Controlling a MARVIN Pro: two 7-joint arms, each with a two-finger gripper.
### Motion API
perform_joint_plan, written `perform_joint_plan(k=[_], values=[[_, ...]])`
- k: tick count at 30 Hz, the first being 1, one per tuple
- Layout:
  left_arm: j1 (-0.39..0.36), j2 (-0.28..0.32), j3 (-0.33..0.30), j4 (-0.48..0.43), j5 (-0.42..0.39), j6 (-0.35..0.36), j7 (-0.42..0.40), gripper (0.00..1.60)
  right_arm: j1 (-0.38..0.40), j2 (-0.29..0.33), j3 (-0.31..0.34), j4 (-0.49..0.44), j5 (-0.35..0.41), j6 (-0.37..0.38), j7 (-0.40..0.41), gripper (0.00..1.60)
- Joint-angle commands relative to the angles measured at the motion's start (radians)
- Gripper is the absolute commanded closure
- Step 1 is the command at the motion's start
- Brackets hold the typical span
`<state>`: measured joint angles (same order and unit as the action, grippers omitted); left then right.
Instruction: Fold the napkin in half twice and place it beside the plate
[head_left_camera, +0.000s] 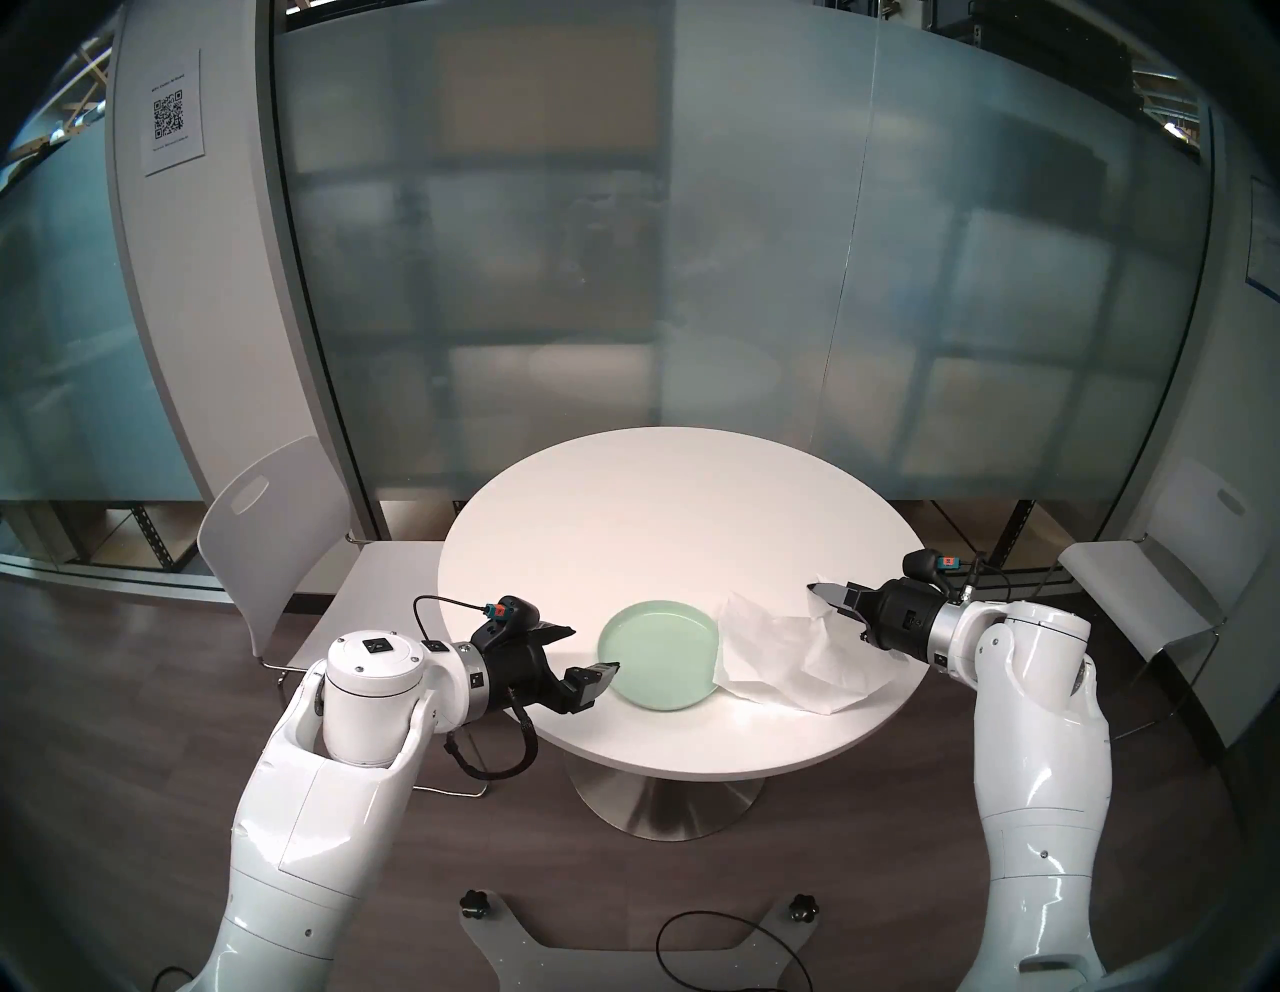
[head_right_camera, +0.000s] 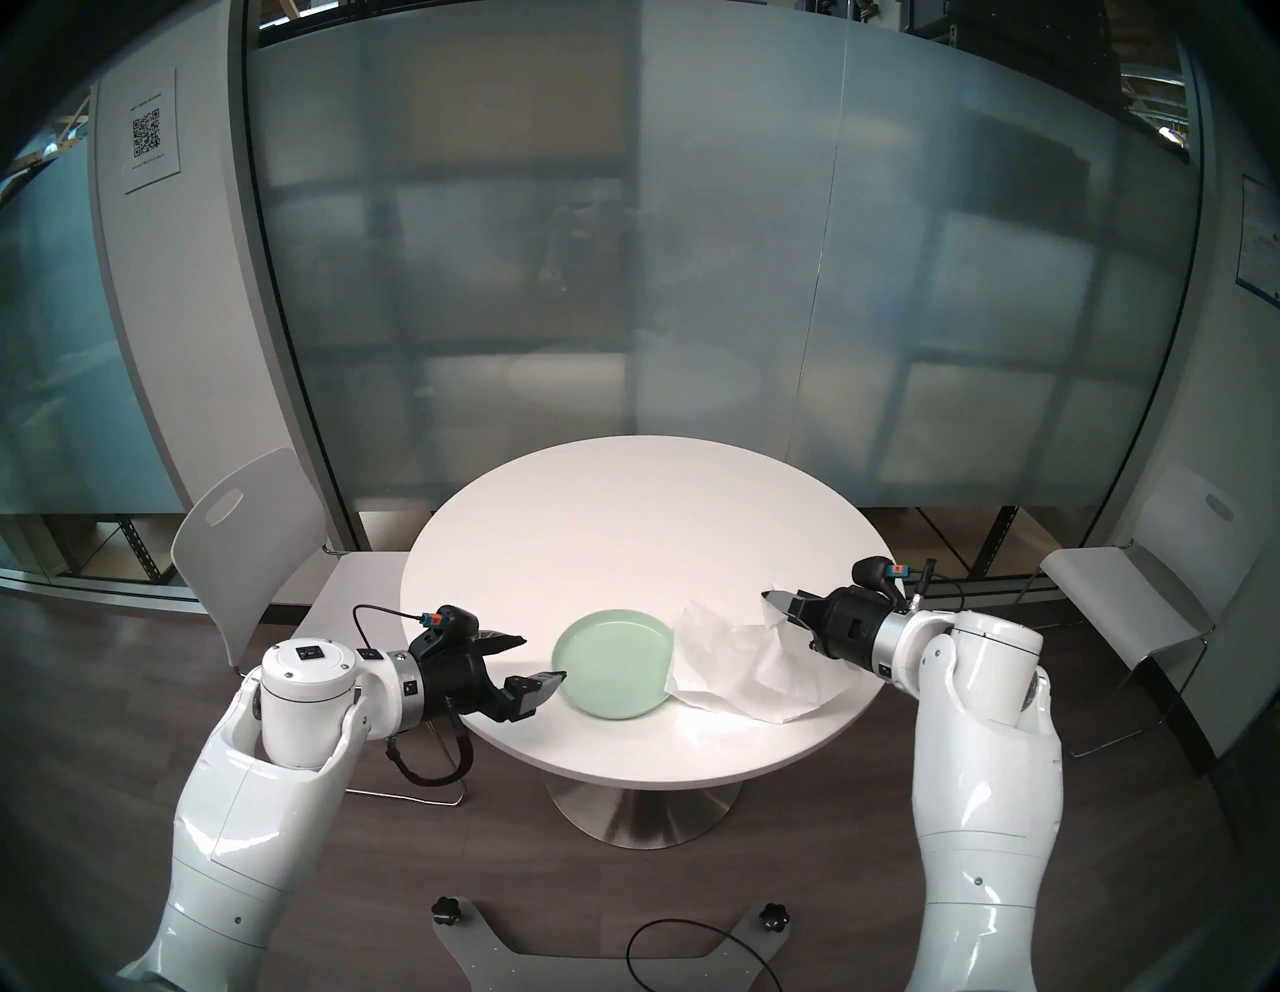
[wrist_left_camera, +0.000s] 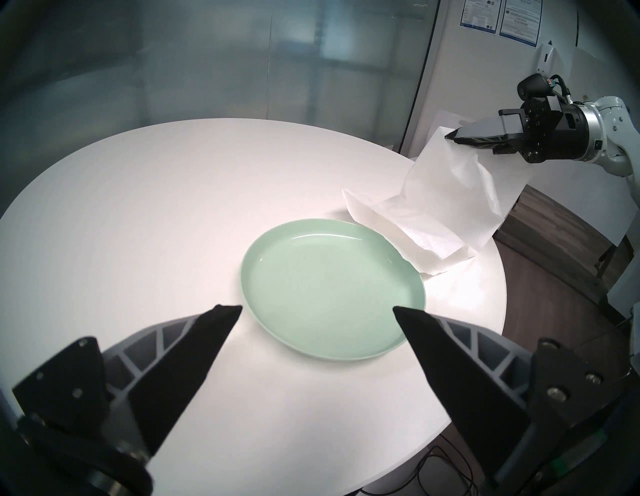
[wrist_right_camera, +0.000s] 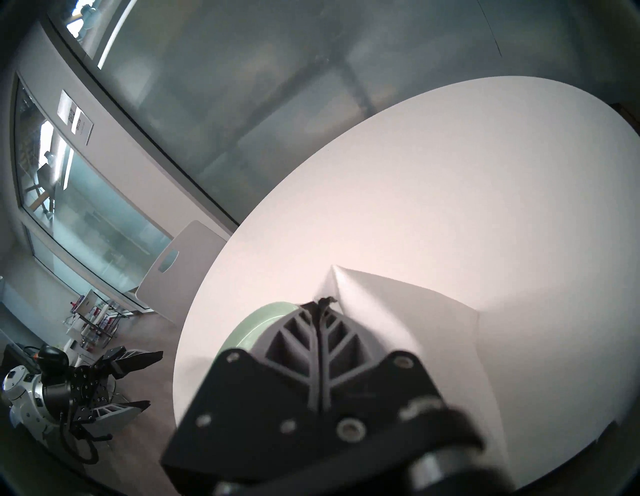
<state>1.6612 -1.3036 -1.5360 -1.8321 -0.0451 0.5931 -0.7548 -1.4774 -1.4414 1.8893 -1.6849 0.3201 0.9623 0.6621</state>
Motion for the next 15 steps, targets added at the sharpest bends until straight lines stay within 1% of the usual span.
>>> perform_joint_plan(k=[1,5,15], values=[[0.017,-0.001,-0.016,-0.038,-0.009,-0.003,0.0,0.0,0.09,-0.021,-0.049,0.035,0.021,-0.002,-0.02,1.6],[0.028,0.0,-0.024,-0.045,-0.011,-0.004,0.002,0.0,0.105,-0.025,-0.071,0.055,0.03,-0.002,-0.026,1.6],[0.046,-0.002,-0.033,-0.06,-0.014,-0.006,0.005,0.0,0.116,-0.02,-0.102,0.077,0.063,-0.002,-0.048,1.6]])
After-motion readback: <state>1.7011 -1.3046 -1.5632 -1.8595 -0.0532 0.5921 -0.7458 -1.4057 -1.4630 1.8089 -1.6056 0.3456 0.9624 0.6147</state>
